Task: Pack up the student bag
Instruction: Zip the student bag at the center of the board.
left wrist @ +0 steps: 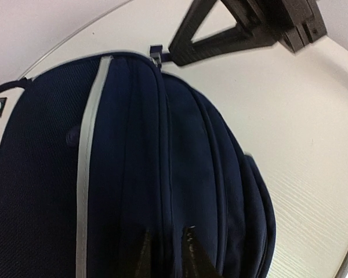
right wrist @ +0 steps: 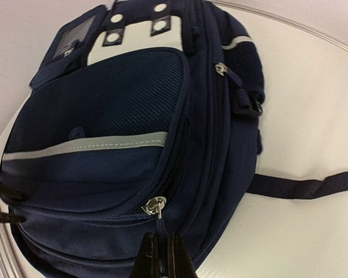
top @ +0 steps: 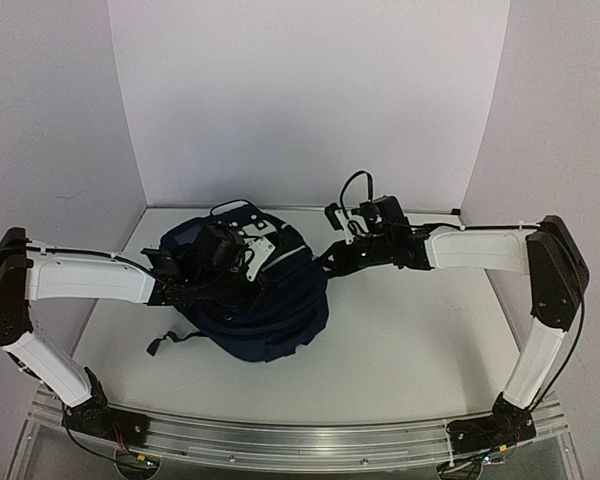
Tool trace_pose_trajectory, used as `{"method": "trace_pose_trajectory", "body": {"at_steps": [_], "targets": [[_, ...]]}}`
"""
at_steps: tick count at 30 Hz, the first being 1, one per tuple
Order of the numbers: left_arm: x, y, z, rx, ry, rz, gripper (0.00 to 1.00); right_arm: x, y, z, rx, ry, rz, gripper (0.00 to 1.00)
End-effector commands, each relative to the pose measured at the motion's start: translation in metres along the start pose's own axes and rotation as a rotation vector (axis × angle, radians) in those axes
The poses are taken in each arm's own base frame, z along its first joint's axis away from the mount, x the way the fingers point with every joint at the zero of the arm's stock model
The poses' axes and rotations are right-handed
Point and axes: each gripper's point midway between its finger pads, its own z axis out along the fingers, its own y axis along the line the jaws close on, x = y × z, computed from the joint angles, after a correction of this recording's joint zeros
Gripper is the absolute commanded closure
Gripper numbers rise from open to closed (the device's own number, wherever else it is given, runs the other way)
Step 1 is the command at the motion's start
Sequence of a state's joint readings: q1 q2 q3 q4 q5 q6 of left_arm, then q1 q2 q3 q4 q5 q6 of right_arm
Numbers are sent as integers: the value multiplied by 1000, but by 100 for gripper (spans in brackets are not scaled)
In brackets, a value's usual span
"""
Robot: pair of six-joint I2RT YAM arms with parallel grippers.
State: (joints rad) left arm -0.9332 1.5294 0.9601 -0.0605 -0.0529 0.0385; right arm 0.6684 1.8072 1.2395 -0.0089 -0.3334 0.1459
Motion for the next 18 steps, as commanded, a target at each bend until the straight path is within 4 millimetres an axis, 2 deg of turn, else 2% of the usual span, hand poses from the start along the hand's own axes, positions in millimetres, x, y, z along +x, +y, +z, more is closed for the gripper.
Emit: {"method": "trace_pose_trajectory", "body": {"at_steps": [1,5,8,13,15,18], "targets": [[-35,-7,19,13,-30,15,72,-22,-48,-16,137,-93,31,100],[-58,-9,41,15,-70,62,50,-18,-46,-17,139,-98,38,100],[-77,-11,54,16,-101,89,38,-18,-44,-22,137,-106,41,100],[-96,-14,74,23,-125,112,18,-13,-42,-29,134,-110,49,100],[-101,-13,82,12,-134,113,13,-12,-41,-32,134,-113,51,100],[-104,-2,98,-62,-122,128,12,-11,-40,-35,131,-118,55,100]]}}
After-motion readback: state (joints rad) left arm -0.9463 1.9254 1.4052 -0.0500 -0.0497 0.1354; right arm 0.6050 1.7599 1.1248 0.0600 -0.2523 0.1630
